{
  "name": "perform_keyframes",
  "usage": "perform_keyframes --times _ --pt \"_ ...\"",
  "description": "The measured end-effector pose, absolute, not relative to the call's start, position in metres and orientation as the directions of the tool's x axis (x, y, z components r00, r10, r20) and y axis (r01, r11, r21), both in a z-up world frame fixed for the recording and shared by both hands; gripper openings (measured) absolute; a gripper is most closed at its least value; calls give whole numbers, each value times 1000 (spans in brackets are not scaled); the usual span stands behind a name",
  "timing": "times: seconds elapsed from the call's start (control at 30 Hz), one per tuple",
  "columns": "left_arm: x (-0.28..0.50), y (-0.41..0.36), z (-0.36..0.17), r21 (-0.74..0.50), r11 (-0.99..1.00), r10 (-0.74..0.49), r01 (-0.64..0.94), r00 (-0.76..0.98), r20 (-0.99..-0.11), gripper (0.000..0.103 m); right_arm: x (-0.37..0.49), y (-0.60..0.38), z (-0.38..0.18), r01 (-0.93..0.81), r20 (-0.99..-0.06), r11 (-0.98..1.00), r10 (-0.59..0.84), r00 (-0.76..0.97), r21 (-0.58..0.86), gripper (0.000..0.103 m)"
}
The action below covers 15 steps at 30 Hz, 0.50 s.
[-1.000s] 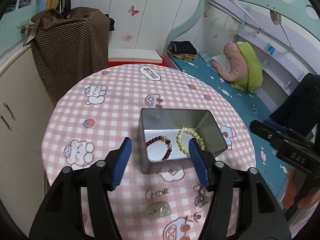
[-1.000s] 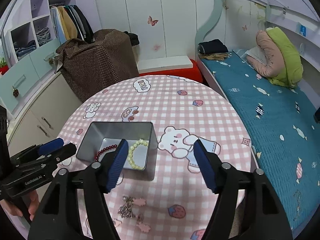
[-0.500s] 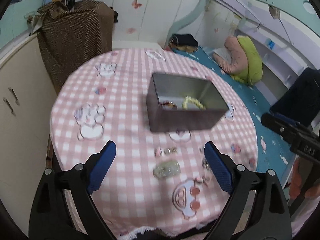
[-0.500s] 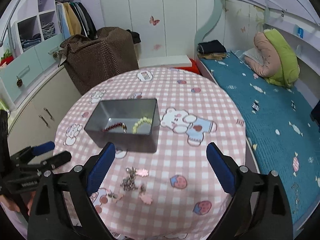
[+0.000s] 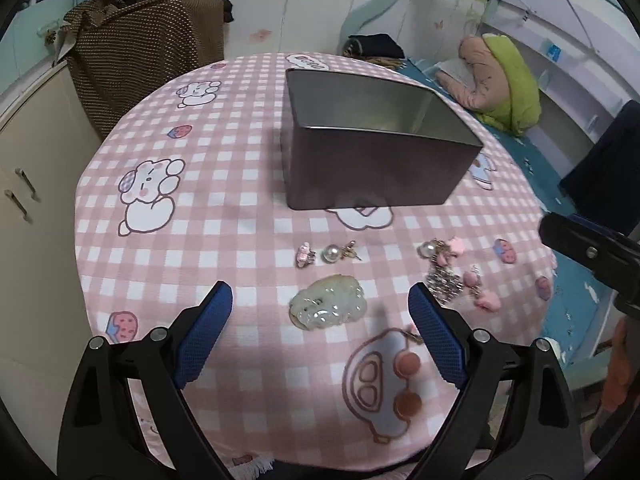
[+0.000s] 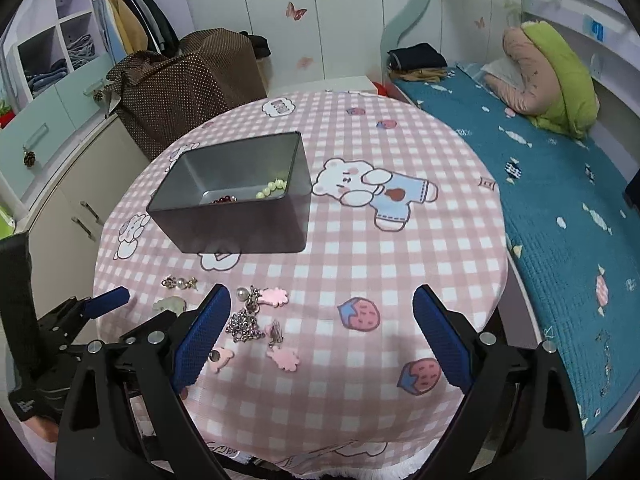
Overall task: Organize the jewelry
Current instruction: 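Withdraw both tools from the box toward the jade pendant, then grasp the pale green jade pendant with the left tool while the right tool grasps an earring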
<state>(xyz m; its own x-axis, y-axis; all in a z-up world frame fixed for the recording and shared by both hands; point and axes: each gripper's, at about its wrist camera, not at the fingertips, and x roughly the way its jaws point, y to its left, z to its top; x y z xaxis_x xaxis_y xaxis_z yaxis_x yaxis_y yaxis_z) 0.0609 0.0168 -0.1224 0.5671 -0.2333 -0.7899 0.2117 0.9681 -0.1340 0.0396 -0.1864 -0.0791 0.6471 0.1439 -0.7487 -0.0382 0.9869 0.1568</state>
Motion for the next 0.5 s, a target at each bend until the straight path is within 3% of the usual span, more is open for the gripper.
perform_keyframes --times 0.07,0.27,0.3,0.37,0.43,0.5 --pt "64 16 -126 -111 974 -205 196 567 -798 83 40 -185 -82 -52 -751 986 155 642 159 89" --pt "63 11 -133 -66 982 -157 179 557 -816 81 44 -184 -90 -68 -758 982 181 627 178 89" --pt "62 10 -134 -61 982 -151 177 560 -815 78 44 -184 -91 -68 -758 981 184 625 182 89" --pt "61 8 -134 -21 986 -114 164 581 -806 56 45 -184 -94 -73 -760 979 193 621 189 89" --pt "60 6 -133 -19 986 -114 166 585 -803 44 45 -183 -96 -78 -761 979 197 618 190 89" --pt "60 7 -132 -24 985 -122 173 581 -805 43 46 -183 -98 -81 -764 978 200 614 191 89"
